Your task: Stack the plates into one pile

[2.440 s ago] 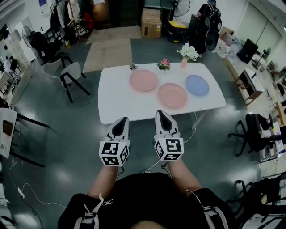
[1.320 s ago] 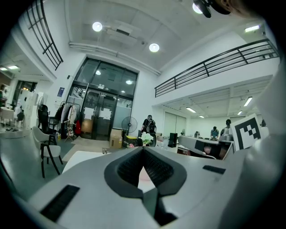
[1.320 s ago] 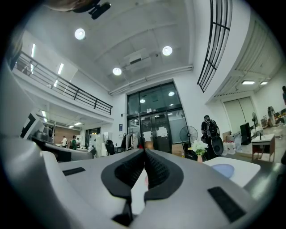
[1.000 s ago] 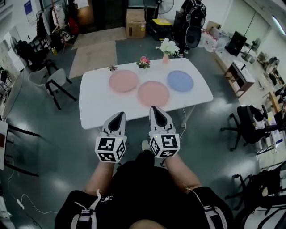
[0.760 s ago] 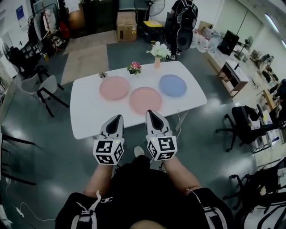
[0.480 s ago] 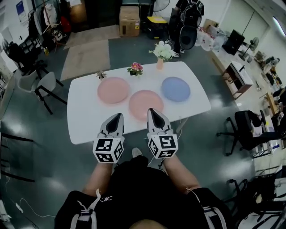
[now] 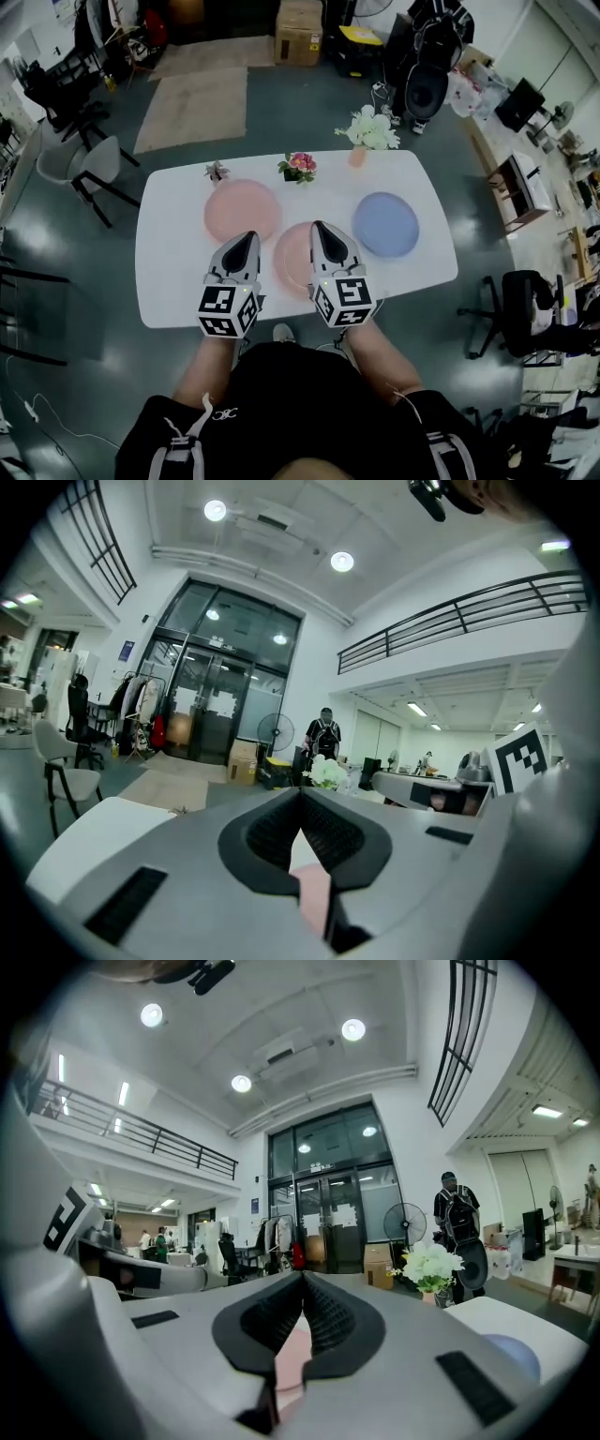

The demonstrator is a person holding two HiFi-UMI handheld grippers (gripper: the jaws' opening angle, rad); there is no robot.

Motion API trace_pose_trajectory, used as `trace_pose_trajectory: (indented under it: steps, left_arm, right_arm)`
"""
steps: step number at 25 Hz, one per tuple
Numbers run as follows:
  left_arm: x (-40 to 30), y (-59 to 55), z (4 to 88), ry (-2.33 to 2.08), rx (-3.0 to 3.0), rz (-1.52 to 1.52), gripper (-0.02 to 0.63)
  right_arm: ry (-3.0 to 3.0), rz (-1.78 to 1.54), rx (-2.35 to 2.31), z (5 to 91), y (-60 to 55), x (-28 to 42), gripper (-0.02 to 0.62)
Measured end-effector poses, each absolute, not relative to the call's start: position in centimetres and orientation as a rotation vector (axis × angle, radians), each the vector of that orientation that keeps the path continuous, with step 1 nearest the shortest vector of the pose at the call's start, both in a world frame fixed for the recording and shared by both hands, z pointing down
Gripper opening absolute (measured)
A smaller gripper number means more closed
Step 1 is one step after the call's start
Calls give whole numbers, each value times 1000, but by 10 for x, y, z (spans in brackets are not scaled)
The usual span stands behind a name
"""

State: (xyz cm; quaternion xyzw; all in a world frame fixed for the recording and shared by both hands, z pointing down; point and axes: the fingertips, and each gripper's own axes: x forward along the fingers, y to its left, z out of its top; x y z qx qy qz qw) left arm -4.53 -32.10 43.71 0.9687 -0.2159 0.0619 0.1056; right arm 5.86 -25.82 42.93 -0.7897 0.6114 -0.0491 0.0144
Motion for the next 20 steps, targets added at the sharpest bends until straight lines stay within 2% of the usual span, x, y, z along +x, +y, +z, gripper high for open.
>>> trace_pose_trajectory:
  steps: [4,10,19,20]
  left_arm:
    - [-21,-362,437,-704,2842,177,12]
    - [-22,-387,438,-864,2793,199,12]
    - [-47,-360,433,-1187,2679,200,12]
    - [-51,-356,432,-1220,2668,197,12]
  right_arm:
    - [1968,-157,-2423,431,-302,89,17]
    - [2061,-182,-2326,432,-340,105,17]
    - [2413,-134,-2042,423,-356,77,17]
    - [2479,-124,-1997,425,-358,70,50]
